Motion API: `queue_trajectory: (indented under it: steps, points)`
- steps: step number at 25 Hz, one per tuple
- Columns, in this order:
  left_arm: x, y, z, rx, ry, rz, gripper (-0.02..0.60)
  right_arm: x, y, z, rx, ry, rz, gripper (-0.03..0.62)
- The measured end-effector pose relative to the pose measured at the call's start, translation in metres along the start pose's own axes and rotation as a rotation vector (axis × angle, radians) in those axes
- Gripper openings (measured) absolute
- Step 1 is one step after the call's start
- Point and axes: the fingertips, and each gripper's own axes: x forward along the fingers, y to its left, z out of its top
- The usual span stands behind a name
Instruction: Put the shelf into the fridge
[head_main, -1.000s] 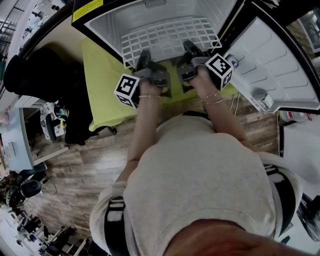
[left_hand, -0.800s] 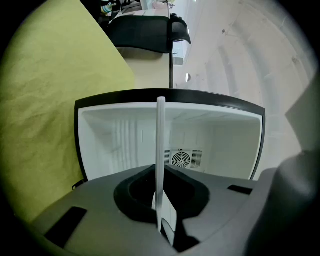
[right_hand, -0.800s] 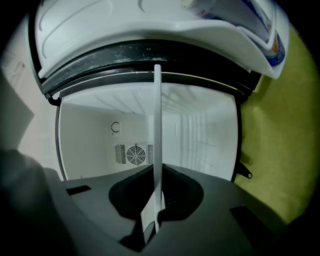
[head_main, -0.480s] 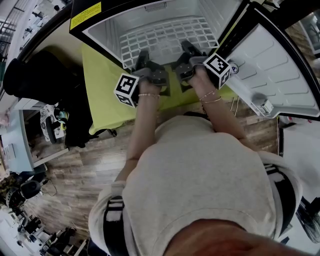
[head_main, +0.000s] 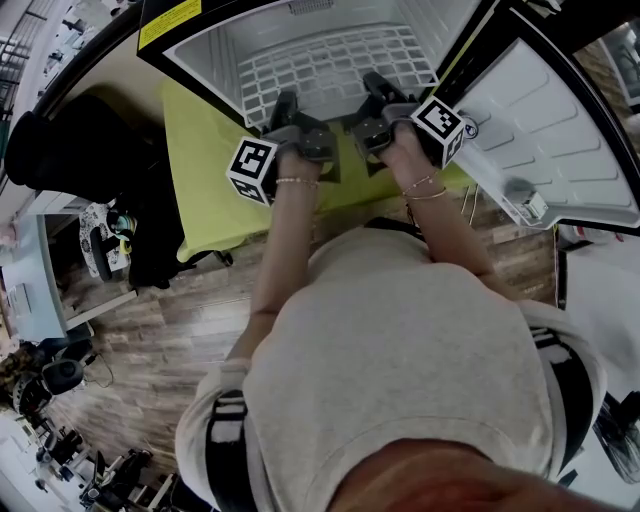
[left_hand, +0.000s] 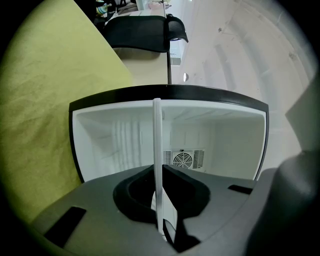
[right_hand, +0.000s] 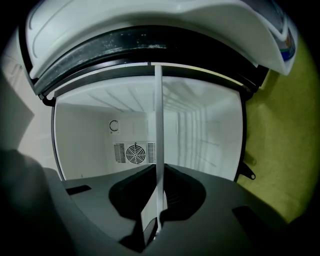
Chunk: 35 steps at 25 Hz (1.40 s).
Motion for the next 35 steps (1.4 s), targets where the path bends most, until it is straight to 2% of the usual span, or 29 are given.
queue_trajectory:
  steps: [7, 16, 32, 35]
  points:
    - [-0.010, -0.001, -0.006, 0.024, 0.015, -0.008, 0.035, -0.011, 0.002, -0.004, -0.003, -0.006, 0.015, 0.043]
    - [-0.031, 0.000, -0.007, 0.008, 0.020, -0.007, 0.032, -0.030, 0.000, -0.013, 0.002, -0.016, 0.017, 0.035]
    - [-0.038, 0.001, -0.009, 0.003, 0.003, -0.002, 0.031, -0.036, -0.002, -0.013, 0.002, -0.032, 0.032, 0.044]
    - [-0.038, 0.001, -0.008, -0.010, 0.001, -0.011, 0.029, -0.035, -0.001, -0.013, -0.016, -0.036, 0.043, 0.029]
